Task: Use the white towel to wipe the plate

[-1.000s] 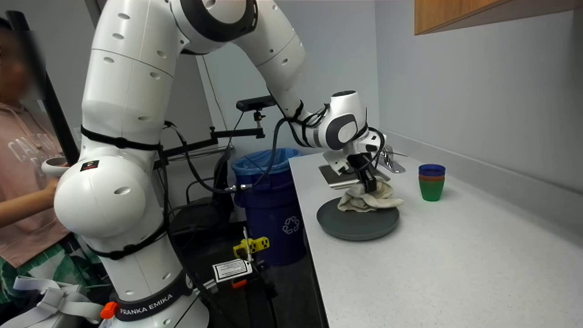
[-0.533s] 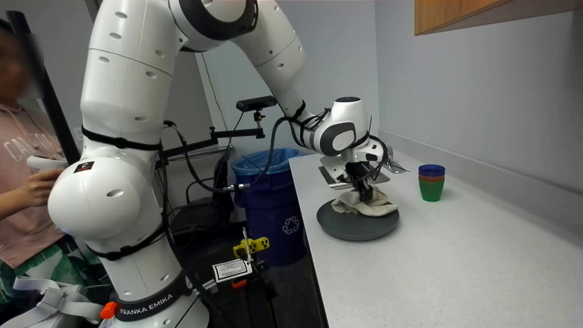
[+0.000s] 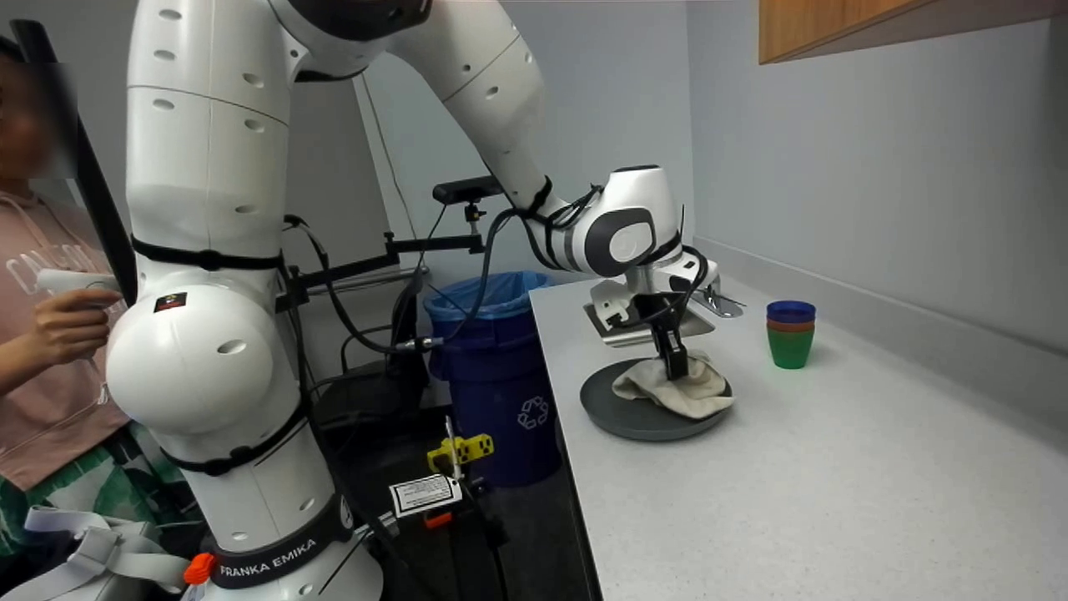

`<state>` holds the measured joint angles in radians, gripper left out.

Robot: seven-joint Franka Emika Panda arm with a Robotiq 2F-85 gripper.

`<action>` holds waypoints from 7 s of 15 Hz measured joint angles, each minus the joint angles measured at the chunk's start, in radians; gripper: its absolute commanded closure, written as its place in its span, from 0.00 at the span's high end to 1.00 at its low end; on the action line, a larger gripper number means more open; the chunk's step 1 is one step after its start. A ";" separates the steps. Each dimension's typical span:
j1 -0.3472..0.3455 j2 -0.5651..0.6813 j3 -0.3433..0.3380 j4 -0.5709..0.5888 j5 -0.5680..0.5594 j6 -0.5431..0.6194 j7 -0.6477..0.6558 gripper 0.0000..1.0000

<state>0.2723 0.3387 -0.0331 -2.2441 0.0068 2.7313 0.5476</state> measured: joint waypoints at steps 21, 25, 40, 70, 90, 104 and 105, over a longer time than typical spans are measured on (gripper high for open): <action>0.003 -0.260 0.163 -0.189 -0.022 0.058 -0.169 1.00; -0.002 -0.304 0.163 -0.232 -0.070 0.058 -0.166 1.00; -0.021 -0.354 0.170 -0.273 -0.095 0.074 -0.099 1.00; 0.048 0.130 0.001 0.031 -0.617 0.101 0.407 0.38; 0.136 -0.008 0.171 0.002 -0.506 0.304 0.361 0.39; -0.055 0.028 0.283 -0.014 -0.436 0.182 0.174 1.00; -0.067 0.019 0.280 -0.014 -0.435 0.165 0.164 1.00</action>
<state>0.2057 0.3581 0.2466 -2.2579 -0.4281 2.8966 0.7119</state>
